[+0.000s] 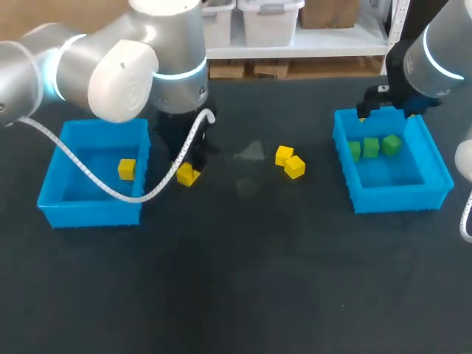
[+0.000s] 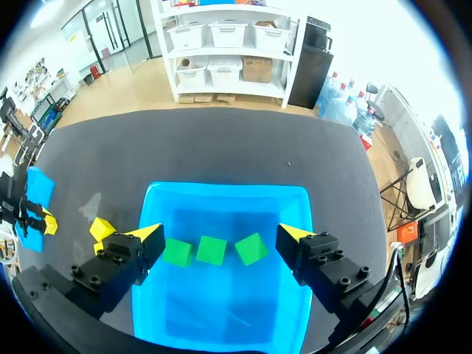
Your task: Put the green cubes in the right bin and the yellow cubes in the left bin.
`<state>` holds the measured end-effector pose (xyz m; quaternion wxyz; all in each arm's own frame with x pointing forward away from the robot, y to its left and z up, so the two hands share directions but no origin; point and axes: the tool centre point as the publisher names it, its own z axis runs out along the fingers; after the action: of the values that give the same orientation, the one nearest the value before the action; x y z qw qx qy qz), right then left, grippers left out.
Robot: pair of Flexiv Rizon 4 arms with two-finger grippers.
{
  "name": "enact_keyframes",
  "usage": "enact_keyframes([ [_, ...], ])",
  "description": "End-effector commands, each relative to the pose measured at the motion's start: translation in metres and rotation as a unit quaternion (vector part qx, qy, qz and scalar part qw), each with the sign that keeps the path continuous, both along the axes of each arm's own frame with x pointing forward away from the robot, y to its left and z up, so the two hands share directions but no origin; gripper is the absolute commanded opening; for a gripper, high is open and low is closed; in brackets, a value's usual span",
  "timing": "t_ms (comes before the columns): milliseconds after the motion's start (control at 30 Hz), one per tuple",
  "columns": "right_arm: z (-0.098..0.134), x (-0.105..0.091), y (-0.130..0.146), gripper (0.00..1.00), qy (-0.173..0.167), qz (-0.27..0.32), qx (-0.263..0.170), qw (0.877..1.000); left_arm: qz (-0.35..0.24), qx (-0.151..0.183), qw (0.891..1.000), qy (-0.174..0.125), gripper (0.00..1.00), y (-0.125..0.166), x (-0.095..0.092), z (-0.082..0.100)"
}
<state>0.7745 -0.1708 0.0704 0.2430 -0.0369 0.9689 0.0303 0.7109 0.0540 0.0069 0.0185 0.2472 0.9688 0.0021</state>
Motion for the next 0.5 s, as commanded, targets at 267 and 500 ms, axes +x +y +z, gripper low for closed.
enact_keyframes([
  [267, 0.000, -0.001, 0.000, 1.00, -0.002, -0.001, -0.001, 1.000, 0.018, -0.086, 0.991, -0.100, 0.00, 0.026, 0.039, 0.113],
  [500, 0.000, -0.001, 0.000, 1.00, -0.002, -0.001, -0.001, 1.000, 0.061, -0.069, 0.987, -0.132, 0.00, 0.095, 0.045, 0.147],
])
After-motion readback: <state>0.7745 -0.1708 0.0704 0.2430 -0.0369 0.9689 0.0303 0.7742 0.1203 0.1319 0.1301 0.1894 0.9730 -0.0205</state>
